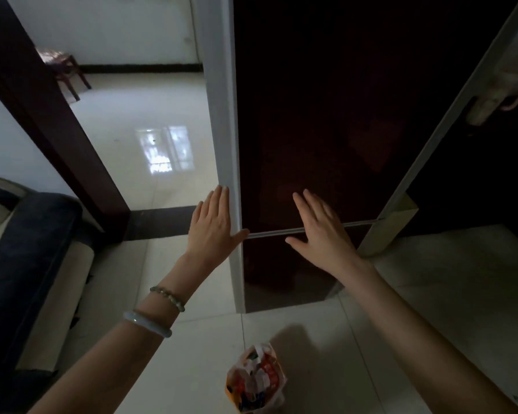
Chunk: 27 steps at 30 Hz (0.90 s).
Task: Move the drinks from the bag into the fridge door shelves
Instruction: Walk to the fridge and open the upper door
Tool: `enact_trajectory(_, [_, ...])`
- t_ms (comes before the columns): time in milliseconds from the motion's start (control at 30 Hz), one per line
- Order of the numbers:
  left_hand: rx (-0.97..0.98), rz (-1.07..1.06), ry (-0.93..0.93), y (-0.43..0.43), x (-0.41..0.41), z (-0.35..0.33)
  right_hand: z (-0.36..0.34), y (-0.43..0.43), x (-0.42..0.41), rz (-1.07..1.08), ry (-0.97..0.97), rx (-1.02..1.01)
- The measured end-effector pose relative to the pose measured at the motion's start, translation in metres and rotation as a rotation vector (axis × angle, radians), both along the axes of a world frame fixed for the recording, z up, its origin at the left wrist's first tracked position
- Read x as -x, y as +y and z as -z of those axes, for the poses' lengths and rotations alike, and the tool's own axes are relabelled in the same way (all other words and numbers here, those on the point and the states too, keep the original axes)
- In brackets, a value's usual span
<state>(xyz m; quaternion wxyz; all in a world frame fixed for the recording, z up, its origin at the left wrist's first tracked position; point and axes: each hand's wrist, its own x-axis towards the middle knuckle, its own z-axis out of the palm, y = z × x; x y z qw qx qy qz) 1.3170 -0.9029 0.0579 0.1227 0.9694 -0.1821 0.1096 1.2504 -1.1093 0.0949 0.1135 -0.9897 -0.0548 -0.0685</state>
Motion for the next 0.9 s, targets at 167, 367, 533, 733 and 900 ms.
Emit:
enact_trajectory(167, [0.04,-0.04,-0.186,-0.012,-0.045,-0.059,-0.053,0.003,-0.044,-0.057,-0.149,0.0])
enact_trajectory(367, [0.072,-0.096,-0.359,-0.015,-0.088,-0.11,-0.103,0.014,-0.089,-0.131,-0.265,0.043])
enact_trajectory(533, [0.158,-0.142,-0.361,-0.012,-0.116,-0.125,-0.125,0.023,-0.126,-0.132,-0.315,0.132])
enact_trajectory(733, [0.446,0.036,-0.152,-0.013,-0.133,-0.127,-0.123,0.025,-0.145,-0.125,-0.276,0.174])
enact_trajectory(900, [0.516,0.093,0.038,-0.007,-0.136,-0.128,-0.121,0.023,-0.147,-0.113,-0.27,0.192])
